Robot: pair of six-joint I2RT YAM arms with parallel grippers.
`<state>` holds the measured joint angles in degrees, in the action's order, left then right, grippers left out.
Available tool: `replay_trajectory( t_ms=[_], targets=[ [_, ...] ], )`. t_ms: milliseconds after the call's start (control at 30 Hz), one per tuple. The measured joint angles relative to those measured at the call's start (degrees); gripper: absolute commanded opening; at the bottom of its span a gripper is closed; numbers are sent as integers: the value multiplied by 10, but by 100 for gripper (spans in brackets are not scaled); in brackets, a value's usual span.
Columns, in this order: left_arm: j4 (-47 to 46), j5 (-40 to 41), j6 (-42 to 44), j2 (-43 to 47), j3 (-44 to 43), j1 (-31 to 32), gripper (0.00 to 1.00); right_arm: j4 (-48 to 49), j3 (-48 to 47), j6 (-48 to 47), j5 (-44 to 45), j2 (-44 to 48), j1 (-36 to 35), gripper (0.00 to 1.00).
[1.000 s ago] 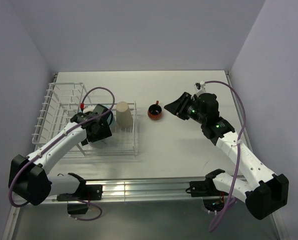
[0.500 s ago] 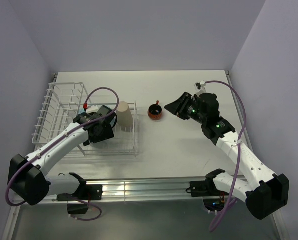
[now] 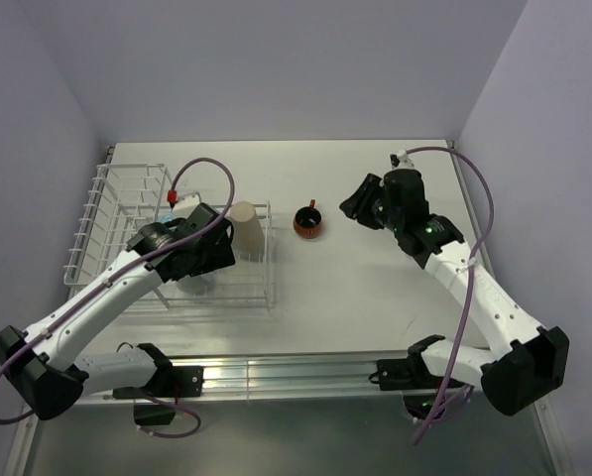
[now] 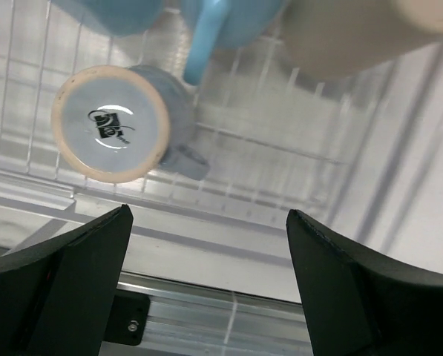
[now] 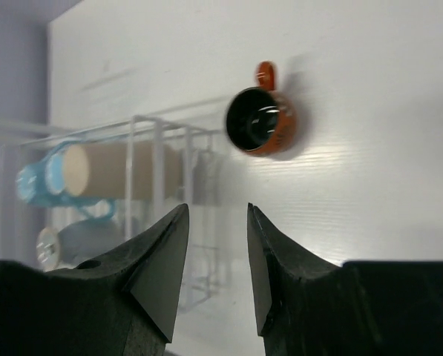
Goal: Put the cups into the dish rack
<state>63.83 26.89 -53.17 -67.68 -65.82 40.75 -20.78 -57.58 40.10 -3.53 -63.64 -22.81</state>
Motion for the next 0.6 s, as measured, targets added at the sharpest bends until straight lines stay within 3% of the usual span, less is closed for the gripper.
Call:
replay_trajectory(
  t_ms=[300, 600],
  targets=[
    [-23, -26, 34, 37, -63, 26, 94, -142, -81, -52, 209, -57, 0, 53],
    [-76, -67, 86, 37, -89, 27, 95, -182, -47, -87, 250, -71, 122, 53]
  ],
)
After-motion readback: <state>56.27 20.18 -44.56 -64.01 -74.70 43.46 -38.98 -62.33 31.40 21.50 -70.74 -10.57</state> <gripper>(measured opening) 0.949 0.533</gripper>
